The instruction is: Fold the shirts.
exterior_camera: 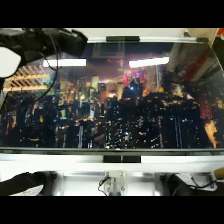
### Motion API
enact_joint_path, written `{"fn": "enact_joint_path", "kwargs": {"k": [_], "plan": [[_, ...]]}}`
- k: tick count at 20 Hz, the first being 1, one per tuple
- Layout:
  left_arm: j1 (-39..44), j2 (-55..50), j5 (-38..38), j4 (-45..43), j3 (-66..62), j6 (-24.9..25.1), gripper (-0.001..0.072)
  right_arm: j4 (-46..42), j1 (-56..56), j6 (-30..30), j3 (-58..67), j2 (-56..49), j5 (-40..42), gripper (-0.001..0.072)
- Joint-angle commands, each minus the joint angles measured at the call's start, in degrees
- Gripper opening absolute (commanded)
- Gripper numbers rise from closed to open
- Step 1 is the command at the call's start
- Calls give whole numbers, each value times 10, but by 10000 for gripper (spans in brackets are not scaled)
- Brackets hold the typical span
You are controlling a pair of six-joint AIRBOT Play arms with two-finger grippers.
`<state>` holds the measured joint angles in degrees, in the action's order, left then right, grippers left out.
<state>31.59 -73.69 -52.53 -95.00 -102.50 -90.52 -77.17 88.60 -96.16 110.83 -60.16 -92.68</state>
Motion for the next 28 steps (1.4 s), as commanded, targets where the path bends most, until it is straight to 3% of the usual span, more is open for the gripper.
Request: {"fn": "enact_joint_path", "kwargs": {"k": [1, 4, 9, 10, 11, 12, 14, 15, 16, 17, 20, 28], "plan": [[-5, -2, -87, -17, 0, 0, 611, 13, -45, 21, 0, 1, -13, 591], [-5, -2, -113, -17, 0, 0, 611, 23, -88, 92, 0, -2, 2, 591], [-5, -8, -161, -17, 0, -2, 600, 82, -249, 89, 0, -63, -128, 591], [-6, -15, -193, -17, 0, -7, 573, 66, -304, 88, -1, -76, -138, 591], [-7, -29, -238, -18, 0, -19, 404, 40, -374, 80, -12, -85, -134, 591], [-10, -50, -295, -22, 0, -26, 351, 12, -447, 73, -32, -90, -117, 591], [-21, -101, -407, -45, 1, -51, 398, -33, -602, 55, -104, -98, -60, 591], [-30, -127, -436, -45, 8, -68, 624, -31, -658, 49, -144, -106, -43, 591], [-38, -143, -436, -40, 24, -73, 720, -22, -706, 49, -189, -116, -31, 591], [-42, -143, -408, -33, 48, -80, 720, -10, -739, 53, -228, -123, -14, 591], [-42, -115, -319, -13, 133, -166, 720, 12, -791, 64, -315, -124, 61, 591], [-39, -116, -279, 10, 164, -171, 720, 26, -802, 64, -326, -124, 79, 591]]}}
